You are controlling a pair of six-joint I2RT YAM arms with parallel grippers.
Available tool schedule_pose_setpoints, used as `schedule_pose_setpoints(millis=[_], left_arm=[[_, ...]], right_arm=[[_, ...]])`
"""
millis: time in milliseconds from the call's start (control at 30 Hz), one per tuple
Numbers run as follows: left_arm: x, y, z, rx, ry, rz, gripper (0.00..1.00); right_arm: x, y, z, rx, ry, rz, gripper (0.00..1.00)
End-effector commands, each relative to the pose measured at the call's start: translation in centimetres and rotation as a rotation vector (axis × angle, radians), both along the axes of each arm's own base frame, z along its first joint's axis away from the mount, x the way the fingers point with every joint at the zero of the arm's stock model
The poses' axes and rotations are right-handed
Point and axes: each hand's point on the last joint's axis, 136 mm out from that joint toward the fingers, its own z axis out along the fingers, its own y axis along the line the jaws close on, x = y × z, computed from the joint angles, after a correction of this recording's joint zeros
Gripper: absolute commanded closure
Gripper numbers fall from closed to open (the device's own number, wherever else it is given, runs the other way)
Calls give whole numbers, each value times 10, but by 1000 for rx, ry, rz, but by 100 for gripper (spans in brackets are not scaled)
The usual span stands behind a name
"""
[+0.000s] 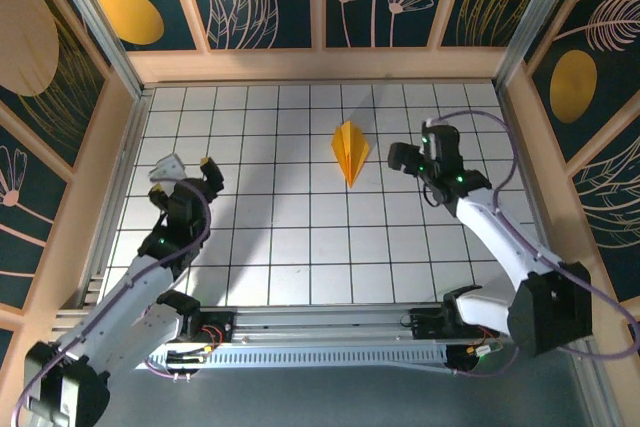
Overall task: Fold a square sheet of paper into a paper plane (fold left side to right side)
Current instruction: Reset both arms
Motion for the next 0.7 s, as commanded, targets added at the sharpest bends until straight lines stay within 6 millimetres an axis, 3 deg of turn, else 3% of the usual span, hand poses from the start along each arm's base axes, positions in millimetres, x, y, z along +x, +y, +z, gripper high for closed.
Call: schedule_pose_setpoints(millis=[0,67,167,367,667], left_arm=[[-19,34,29,98,-153,177,1],[-25,40,33,146,-169,195,1],[-29,45,31,209,-148,217,1],[-20,36,4,305,-86,129,1],[3,31,-31,294,3,43,1]], right_arm=[[4,-37,22,-61,-180,-109,2],[-3,-61,21,-95,-257,-181,1],[-12,-80,26,-118,-399,-229,1],[-26,-113,5,-164,-558,-338,1],[-21,-108,-30,-181,-575,-264,1]])
